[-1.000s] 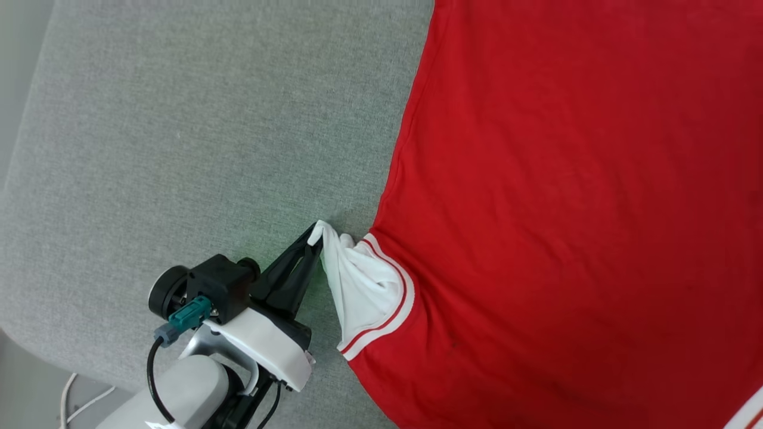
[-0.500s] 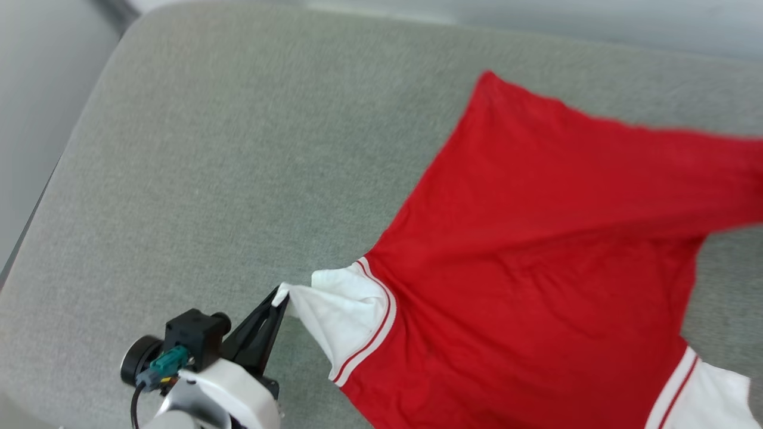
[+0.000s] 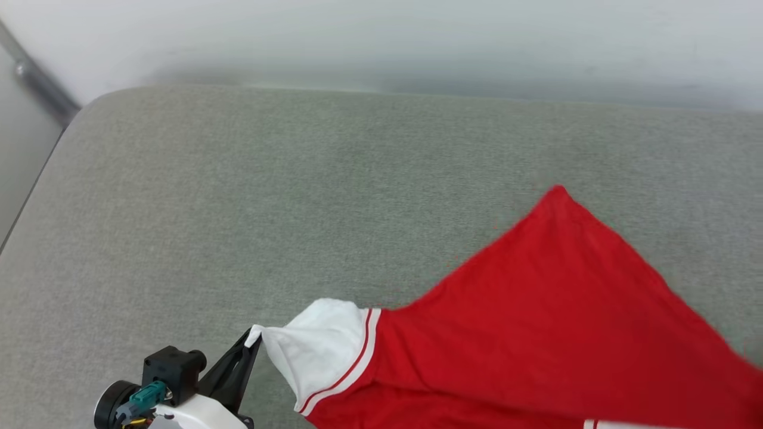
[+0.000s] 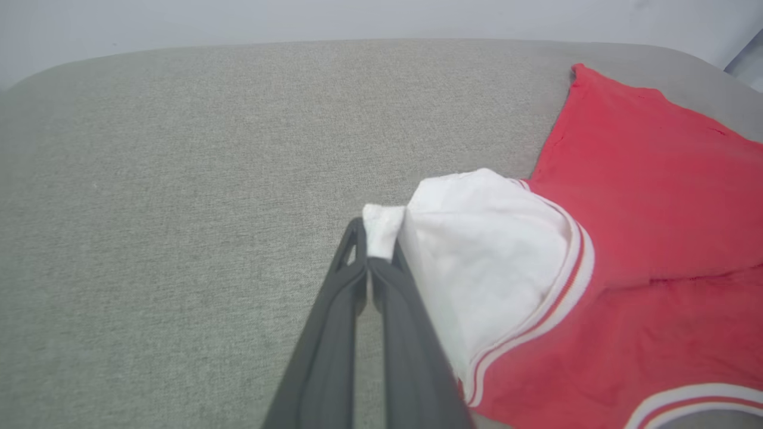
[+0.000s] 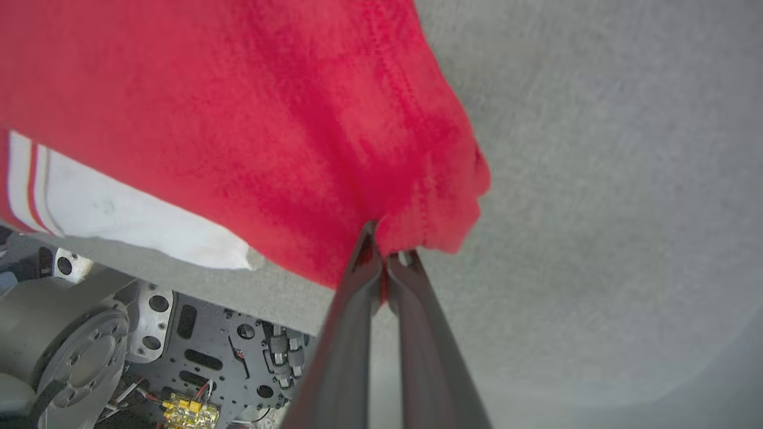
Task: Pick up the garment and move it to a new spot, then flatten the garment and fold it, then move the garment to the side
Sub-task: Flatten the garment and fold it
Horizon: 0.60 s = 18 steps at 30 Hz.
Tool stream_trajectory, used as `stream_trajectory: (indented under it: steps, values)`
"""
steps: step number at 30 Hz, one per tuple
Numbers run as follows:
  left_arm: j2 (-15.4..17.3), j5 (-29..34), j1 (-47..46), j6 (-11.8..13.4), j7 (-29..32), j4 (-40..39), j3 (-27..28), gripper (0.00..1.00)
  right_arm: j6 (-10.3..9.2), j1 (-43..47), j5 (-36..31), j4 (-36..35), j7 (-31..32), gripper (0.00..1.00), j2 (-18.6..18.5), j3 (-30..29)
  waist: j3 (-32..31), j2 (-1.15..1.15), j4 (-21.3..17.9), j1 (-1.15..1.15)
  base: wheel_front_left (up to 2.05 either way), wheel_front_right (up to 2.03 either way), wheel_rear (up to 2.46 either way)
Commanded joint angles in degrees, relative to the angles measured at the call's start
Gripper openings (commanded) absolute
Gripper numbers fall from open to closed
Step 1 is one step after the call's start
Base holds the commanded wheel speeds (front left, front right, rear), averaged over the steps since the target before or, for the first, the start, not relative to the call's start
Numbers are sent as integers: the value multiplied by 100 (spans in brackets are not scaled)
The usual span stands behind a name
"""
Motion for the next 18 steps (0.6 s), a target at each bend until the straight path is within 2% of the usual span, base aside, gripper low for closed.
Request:
stream_trajectory:
  steps: [1,7,11,12,13,18]
  values:
    - [22,-10,55,35,-3,-26,20,0,-4,439,27,-23,-53,0,109,-97,-64,0,-101,2,0,0,0]
    - [62,9,24,57,1,-57,21,0,-4,1596,-19,-25,-174,0,626,-379,-3,0,-149,2,0,0,0]
    - [65,16,-22,49,17,-34,8,0,-4,1735,-152,-112,-251,0,845,-685,32,0,-166,2,0,0,0]
    - [64,19,-30,52,22,-26,2,0,-4,1699,-221,-157,-277,40,860,-787,29,0,-166,2,0,0,0]
    - [64,20,-31,52,27,-22,-2,0,-3,1634,-292,-215,-298,100,866,-887,25,0,-164,2,0,0,0]
    - [39,42,-51,63,33,-13,-23,0,-3,1142,-437,-871,-248,100,739,-1434,34,0,-140,2,0,0,0]
